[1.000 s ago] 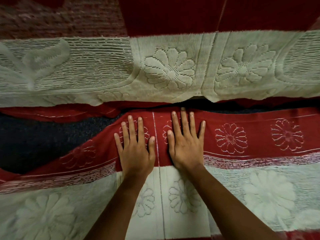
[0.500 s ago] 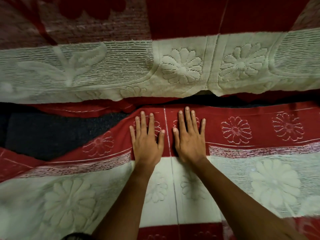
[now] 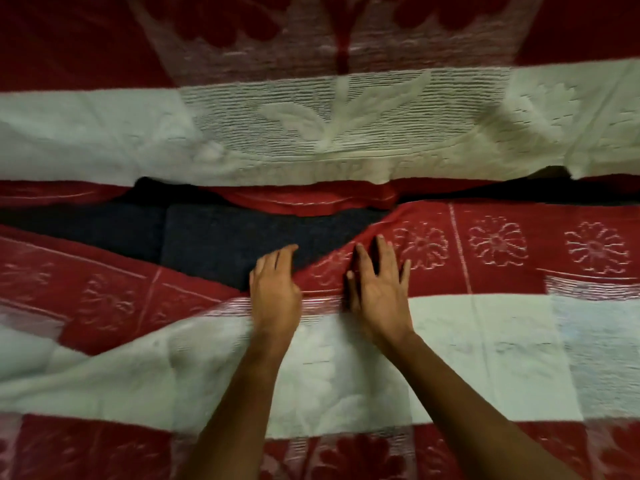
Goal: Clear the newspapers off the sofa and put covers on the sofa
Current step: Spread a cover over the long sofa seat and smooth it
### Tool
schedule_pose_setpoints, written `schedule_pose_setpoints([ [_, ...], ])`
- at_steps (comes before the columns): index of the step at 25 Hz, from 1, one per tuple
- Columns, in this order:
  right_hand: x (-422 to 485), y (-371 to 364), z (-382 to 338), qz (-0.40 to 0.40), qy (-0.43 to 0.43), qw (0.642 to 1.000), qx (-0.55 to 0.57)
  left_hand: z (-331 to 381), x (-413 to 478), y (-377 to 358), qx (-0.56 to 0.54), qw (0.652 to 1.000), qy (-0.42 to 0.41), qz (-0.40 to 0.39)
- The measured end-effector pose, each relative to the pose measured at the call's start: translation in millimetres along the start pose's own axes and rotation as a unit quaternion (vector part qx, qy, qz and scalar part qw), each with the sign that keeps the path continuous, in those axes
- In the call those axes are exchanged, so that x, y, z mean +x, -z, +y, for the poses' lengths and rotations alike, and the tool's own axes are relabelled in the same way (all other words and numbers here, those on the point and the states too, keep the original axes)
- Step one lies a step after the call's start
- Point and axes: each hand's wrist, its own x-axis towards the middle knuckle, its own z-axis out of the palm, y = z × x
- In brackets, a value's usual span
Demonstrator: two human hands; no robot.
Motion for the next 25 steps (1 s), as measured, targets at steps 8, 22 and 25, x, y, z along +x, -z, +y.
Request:
schedule_pose_setpoints([
  [8, -17, -48, -129, 0.015, 0.034, 0.999, 0.022, -111, 10, 73, 0.069, 0.985, -0.073, -0.143],
  [22, 17, -23, -152, 0.09, 0.054, 0.993, 0.057, -116, 69, 118, -0.04, 0.995, 0.018, 0.086],
  [25, 44, -6, -169, 0.059, 0.071, 0.995, 0.024, -122, 74, 121, -0.034, 0.999, -0.004, 0.04],
])
